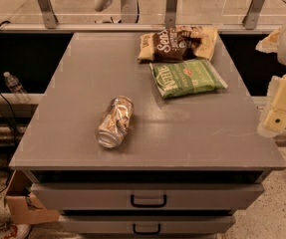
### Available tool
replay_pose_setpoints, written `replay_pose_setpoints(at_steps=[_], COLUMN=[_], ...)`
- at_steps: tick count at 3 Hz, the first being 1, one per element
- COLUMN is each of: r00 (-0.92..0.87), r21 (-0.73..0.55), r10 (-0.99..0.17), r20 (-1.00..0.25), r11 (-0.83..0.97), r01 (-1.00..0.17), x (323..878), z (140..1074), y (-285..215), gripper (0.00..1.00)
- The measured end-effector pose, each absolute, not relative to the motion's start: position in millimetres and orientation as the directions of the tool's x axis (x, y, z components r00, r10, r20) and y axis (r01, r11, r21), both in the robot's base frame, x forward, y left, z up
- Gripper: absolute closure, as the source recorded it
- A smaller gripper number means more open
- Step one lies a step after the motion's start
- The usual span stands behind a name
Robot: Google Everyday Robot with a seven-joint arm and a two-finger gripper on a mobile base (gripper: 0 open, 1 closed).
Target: Place orange can upright
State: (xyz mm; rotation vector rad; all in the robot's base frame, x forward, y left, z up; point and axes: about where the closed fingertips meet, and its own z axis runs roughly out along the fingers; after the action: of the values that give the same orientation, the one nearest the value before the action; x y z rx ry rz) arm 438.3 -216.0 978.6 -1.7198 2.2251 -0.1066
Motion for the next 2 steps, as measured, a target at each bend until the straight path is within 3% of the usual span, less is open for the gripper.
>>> replay_pose_setpoints(at_steps=[2], r00=[-0.258], r21=[-0.254], r10=[-0.943], r20=[-0.209], r11=[0.307], r01=[-0.917], x=[439], z=[981], y=[-200], gripper=[0.00])
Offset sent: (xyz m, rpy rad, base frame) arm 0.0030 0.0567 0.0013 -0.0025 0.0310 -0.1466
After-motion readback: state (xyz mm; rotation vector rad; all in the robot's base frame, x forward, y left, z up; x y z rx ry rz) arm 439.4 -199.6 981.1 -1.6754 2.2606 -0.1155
